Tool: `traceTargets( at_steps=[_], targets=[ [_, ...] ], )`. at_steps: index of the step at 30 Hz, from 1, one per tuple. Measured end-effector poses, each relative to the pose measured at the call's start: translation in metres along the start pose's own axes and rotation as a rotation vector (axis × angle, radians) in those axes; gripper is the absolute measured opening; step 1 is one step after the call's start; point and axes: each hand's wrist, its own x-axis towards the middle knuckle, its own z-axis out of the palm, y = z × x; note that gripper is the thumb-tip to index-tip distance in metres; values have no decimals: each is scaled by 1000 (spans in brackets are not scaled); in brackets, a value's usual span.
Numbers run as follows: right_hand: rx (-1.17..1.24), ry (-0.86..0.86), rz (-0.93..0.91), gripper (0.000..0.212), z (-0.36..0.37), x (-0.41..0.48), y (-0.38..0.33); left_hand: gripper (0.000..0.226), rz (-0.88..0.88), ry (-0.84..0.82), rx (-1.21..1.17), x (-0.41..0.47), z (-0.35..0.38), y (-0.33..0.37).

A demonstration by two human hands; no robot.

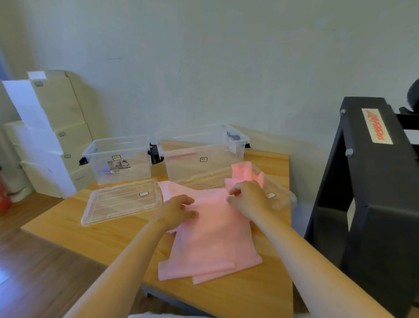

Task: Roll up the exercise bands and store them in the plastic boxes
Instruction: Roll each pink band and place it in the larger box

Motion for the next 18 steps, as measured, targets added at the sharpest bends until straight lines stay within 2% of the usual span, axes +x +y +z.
traceTargets(
  at_steps=[4, 7, 11, 14, 18],
  targets=[
    [-44, -65, -150, 26, 21, -12, -10, 28, 61, 84, -51, -4, 12, -7],
    [-9, 0, -287, 22, 35, -31, -14, 22, 137, 155, -124, -11, 18, -16],
    [-12, 38, -424, 21, 49, -52, -12, 27, 134, 180, -202, -14, 24, -22],
    [-108, -63, -471, 15, 46, -51, -14, 27, 171, 133, -209, -11, 8, -18],
    [-152, -262, -438, 10, 40, -44, -15, 22, 193, 45, -150, -26, -18, -10]
  ],
)
